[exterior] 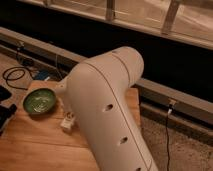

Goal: Place the bottle in the ceramic bowl

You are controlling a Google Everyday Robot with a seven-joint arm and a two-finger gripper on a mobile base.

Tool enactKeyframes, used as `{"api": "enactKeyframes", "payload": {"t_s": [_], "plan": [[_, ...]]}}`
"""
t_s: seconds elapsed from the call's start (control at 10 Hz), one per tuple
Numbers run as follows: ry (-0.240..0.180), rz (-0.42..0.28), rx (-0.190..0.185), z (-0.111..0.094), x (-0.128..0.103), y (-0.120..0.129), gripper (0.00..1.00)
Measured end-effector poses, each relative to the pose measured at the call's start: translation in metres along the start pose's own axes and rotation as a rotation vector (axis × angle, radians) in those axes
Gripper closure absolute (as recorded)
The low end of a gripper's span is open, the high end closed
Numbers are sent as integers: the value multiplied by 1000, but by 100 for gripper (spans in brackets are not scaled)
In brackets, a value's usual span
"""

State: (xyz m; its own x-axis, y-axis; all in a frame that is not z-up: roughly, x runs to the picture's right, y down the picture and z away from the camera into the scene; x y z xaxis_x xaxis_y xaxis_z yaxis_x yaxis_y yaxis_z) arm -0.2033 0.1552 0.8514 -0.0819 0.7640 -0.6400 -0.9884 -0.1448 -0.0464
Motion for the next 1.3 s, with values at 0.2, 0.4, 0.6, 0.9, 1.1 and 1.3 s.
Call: {"api": "enactKeyframes", "payload": {"t_s": [0.2, 0.4, 0.6, 0.9, 1.1, 1.3], "plan": [[-6, -4, -1, -2, 1, 1, 100], [-13, 0, -5, -4, 1, -2, 100], [-27, 5, -26, -9, 0, -2, 100], [-91, 4, -76, -43, -12, -6, 100], [-158, -39, -109, -89, -21, 1, 100], [-226, -117, -163, -137, -37, 11, 100]]}}
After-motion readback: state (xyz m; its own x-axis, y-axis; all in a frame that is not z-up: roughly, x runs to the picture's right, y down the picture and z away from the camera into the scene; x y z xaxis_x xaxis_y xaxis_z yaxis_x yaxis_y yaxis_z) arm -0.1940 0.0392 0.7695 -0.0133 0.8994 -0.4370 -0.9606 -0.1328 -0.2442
